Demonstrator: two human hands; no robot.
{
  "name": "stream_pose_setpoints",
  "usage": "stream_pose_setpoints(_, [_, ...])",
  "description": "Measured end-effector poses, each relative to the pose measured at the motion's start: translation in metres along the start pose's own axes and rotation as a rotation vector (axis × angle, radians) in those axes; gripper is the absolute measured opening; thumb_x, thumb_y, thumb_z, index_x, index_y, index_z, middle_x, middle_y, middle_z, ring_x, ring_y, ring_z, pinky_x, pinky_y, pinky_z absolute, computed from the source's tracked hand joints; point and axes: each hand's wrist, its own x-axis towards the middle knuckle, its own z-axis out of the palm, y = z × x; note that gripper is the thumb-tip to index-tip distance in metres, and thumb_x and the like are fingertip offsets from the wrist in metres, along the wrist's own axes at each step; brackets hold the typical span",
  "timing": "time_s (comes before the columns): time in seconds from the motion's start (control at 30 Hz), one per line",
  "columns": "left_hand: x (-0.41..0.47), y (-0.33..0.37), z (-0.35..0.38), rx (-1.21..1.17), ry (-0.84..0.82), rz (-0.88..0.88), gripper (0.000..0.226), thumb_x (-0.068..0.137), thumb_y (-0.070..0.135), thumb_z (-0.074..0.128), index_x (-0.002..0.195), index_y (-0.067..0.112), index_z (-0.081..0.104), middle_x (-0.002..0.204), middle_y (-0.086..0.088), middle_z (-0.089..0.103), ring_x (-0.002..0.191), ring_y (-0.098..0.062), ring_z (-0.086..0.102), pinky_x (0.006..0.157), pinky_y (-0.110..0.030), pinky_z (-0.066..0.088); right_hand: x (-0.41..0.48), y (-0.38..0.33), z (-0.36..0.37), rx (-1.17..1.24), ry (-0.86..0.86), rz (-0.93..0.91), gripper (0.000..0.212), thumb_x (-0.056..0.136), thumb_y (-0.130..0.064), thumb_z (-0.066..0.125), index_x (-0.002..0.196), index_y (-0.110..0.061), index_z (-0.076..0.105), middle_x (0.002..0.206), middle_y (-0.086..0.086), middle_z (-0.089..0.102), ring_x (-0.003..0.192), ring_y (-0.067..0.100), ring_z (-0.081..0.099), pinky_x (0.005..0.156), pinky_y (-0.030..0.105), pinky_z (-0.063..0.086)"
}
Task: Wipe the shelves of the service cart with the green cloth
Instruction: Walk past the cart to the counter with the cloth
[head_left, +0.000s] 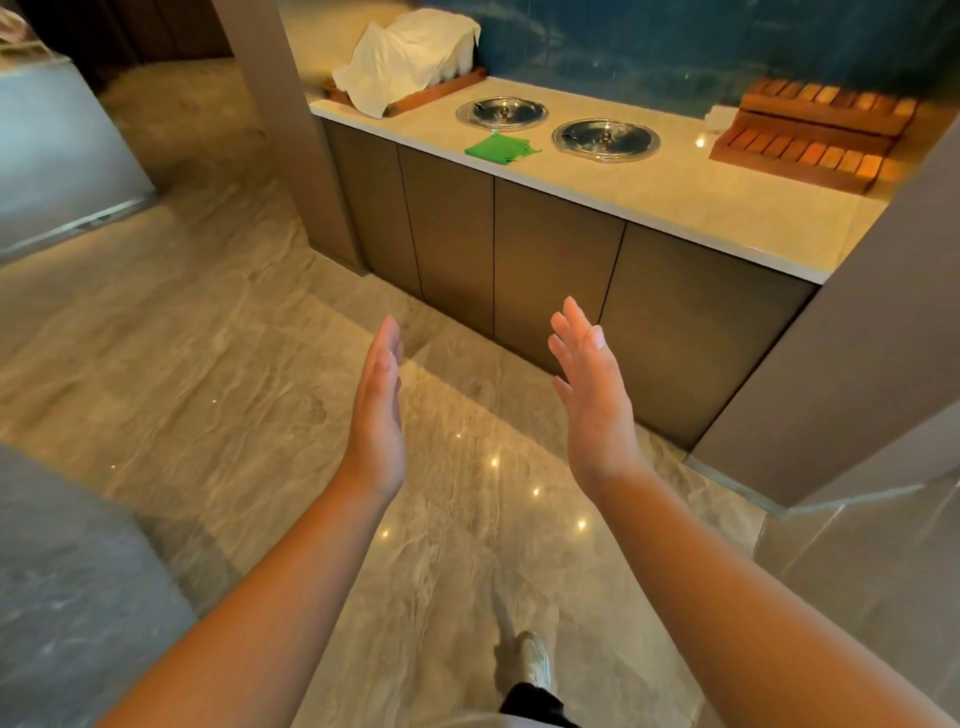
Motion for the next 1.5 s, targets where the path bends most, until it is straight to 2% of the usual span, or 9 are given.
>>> stream_pose_setpoints(0.1, [0.035,0.003,0.024,0.035,0.006,0.029,0.133,0.055,0.102,0.042,0.157,0.018,0.021,0.159,0.010,0.028,0.145,0.000,0.027,0.115,-0.019,0.021,0.046,-0.006,-0.016,0.026,-0.007,0.011,0.067,0.091,-0.065,0.029,0.153,-0.039,0.030,0.159,-0.016,0.034,0.144,0.000,0.032,0.123,0.041,0.020])
stream_pose_setpoints(0.3, [0.094,0.012,0.057,0.043,0.004,0.085,0.134,0.056,0.102,0.043,0.157,0.017,0.021,0.162,0.007,0.027,0.146,0.000,0.027,0.115,-0.019,0.021,0.114,-0.017,-0.034,0.058,-0.024,0.011,0.071,0.089,-0.064,0.029,0.154,-0.036,0.029,0.159,-0.015,0.034,0.144,0.001,0.032,0.121,0.037,0.020])
stream_pose_setpoints(0.47, [0.140,0.011,0.068,0.060,-0.003,0.088,0.135,0.054,0.103,0.043,0.158,0.018,0.021,0.162,0.008,0.026,0.146,0.000,0.026,0.109,-0.014,0.022,0.161,-0.017,-0.040,0.057,-0.025,-0.006,0.071,0.088,-0.064,0.029,0.154,-0.036,0.030,0.160,-0.013,0.033,0.144,0.002,0.032,0.121,0.038,0.020])
stream_pose_setpoints(0.63, [0.191,-0.004,0.066,0.052,-0.017,0.094,0.132,0.057,0.102,0.042,0.157,0.019,0.021,0.162,0.008,0.026,0.146,0.001,0.026,0.113,-0.019,0.020,0.207,-0.007,-0.035,0.033,-0.021,-0.002,0.072,0.088,-0.065,0.029,0.153,-0.036,0.030,0.160,-0.013,0.033,0.144,0.003,0.032,0.120,0.038,0.021])
stream_pose_setpoints(0.83, [0.274,-0.014,0.056,0.014,-0.012,0.084,0.134,0.054,0.102,0.044,0.157,0.020,0.022,0.162,0.009,0.027,0.146,0.001,0.026,0.110,-0.015,0.022,0.284,0.000,-0.015,-0.010,-0.032,-0.009,0.069,0.085,-0.072,0.034,0.148,-0.045,0.033,0.159,-0.015,0.034,0.144,0.002,0.031,0.121,0.041,0.019])
stream_pose_setpoints(0.97, [0.339,-0.015,0.039,0.012,-0.014,0.110,0.128,0.057,0.102,0.042,0.156,0.022,0.024,0.159,0.013,0.030,0.144,0.005,0.028,0.110,-0.014,0.022,0.345,-0.005,0.009,-0.036,-0.039,-0.048,0.069,0.076,-0.080,0.035,0.139,-0.053,0.036,0.158,-0.016,0.035,0.145,0.002,0.031,0.120,0.040,0.019])
stream_pose_setpoints(1.23, [0.444,-0.010,0.015,0.026,-0.057,0.141,0.123,0.060,0.101,0.038,0.156,0.025,0.025,0.160,0.011,0.029,0.145,0.002,0.027,0.117,-0.024,0.019,0.437,-0.004,0.048,-0.029,-0.008,-0.045,0.069,0.074,-0.080,0.036,0.138,-0.052,0.038,0.158,-0.015,0.036,0.146,0.004,0.031,0.122,0.043,0.018])
stream_pose_setpoints(1.37, [0.479,-0.009,0.015,0.018,-0.064,0.165,0.121,0.059,0.102,0.037,0.153,0.028,0.025,0.160,0.012,0.029,0.146,0.000,0.027,0.120,-0.027,0.018,0.466,0.003,0.054,-0.058,-0.014,-0.042,0.078,0.081,-0.081,0.038,0.150,-0.043,0.033,0.159,-0.016,0.034,0.146,0.003,0.029,0.124,0.043,0.016])
stream_pose_setpoints(1.5, [0.509,-0.023,0.021,0.015,-0.079,0.131,0.117,0.059,0.102,0.036,0.152,0.032,0.025,0.159,0.015,0.029,0.145,0.004,0.027,0.118,-0.024,0.019,0.500,0.012,0.053,-0.058,-0.001,-0.021,0.076,0.083,-0.076,0.036,0.150,-0.041,0.034,0.159,-0.015,0.035,0.146,0.003,0.030,0.123,0.041,0.018])
